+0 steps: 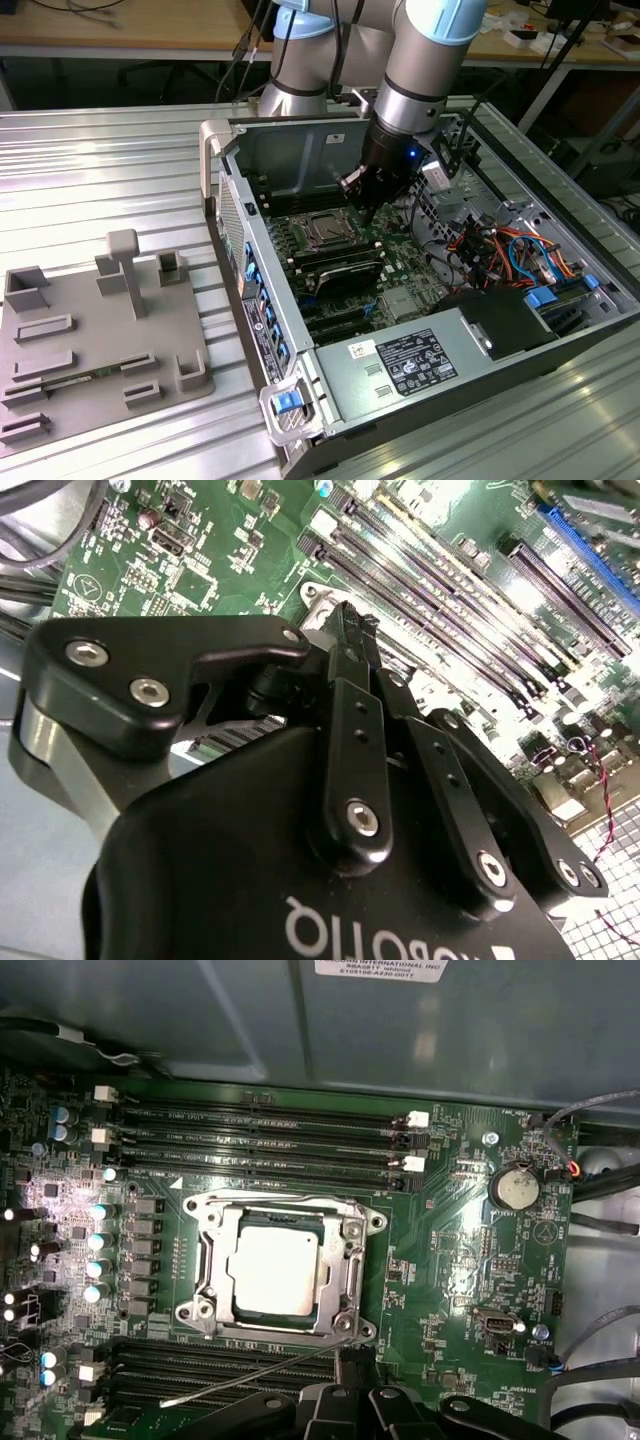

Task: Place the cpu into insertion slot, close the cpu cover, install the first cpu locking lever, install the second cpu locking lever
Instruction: 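Install the second cpu locking lever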

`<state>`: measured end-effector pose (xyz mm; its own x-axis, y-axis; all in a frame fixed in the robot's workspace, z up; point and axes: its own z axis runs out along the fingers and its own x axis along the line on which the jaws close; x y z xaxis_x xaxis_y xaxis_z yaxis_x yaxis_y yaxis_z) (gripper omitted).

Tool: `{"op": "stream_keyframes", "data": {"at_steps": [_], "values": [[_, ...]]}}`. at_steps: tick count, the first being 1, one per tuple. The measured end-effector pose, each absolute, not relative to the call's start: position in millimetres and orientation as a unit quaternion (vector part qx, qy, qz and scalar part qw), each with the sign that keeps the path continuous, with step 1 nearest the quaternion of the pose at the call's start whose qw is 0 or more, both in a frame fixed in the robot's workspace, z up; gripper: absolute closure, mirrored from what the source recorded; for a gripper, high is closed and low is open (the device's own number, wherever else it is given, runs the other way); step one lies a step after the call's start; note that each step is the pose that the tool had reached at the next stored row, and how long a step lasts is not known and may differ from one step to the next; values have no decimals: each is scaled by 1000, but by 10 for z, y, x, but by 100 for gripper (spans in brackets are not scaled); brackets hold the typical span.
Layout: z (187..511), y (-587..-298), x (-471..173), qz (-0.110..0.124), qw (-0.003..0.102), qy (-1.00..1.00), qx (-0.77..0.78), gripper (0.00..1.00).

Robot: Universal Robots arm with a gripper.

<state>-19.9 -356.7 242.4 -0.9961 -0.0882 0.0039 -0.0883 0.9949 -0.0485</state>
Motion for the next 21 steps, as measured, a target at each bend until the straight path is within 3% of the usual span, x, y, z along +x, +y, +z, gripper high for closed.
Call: {"op": "stream_keyframes", "data": {"at_steps": [2,21], "values": [[2407,-3690,-327,25,1,-999,42,89],[2288,-3693,-789,26,1,-999,31,89]]}}
